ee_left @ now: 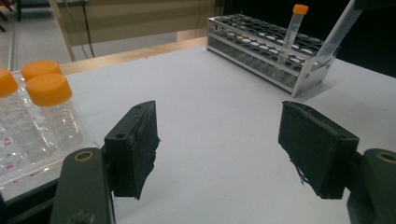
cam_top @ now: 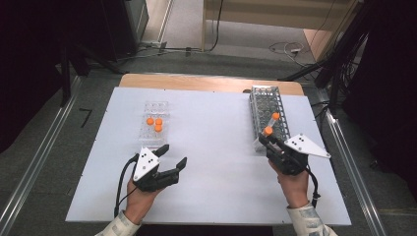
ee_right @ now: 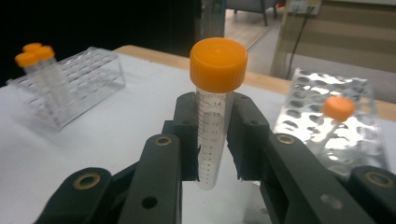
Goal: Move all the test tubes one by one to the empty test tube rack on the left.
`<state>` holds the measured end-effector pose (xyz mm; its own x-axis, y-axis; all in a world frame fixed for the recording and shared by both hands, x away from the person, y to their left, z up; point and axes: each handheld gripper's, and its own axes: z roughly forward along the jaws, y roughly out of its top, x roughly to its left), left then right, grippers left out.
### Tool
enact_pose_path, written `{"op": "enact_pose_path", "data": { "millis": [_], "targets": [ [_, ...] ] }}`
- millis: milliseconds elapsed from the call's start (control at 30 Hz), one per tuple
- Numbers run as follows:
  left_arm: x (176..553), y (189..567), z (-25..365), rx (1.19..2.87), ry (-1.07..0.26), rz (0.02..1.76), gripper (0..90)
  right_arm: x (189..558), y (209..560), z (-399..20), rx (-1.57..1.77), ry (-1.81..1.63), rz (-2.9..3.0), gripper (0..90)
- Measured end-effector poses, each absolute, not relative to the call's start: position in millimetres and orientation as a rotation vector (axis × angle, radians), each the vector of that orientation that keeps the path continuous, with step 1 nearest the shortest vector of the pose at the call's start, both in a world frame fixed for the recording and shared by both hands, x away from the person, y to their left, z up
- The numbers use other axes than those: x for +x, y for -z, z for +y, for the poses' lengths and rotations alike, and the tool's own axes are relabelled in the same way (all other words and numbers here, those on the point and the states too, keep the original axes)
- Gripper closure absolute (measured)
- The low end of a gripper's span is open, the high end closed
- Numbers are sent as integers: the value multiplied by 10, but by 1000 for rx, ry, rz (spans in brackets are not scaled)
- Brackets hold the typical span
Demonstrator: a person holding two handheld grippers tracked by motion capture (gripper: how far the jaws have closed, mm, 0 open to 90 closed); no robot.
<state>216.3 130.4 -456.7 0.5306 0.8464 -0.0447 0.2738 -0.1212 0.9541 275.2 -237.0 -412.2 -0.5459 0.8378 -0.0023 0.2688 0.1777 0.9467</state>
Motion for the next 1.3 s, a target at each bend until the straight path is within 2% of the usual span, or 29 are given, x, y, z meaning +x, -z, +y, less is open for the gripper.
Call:
{"op": "enact_pose_path", "data": {
  "millis": [733,967,1300],
  "targets": [
    [2083,4518,1131,1683,-591,898,287,2488,4477,-1544,850,-1388,2214,720],
    [2080,4473,1017,1678,-530,858,347,2445,4540,-1338,795,-1390,2267,720],
    [2102,4440,908,1687,-481,806,515,2399,4585,-1156,742,-1393,2317,720]
  ]
}}
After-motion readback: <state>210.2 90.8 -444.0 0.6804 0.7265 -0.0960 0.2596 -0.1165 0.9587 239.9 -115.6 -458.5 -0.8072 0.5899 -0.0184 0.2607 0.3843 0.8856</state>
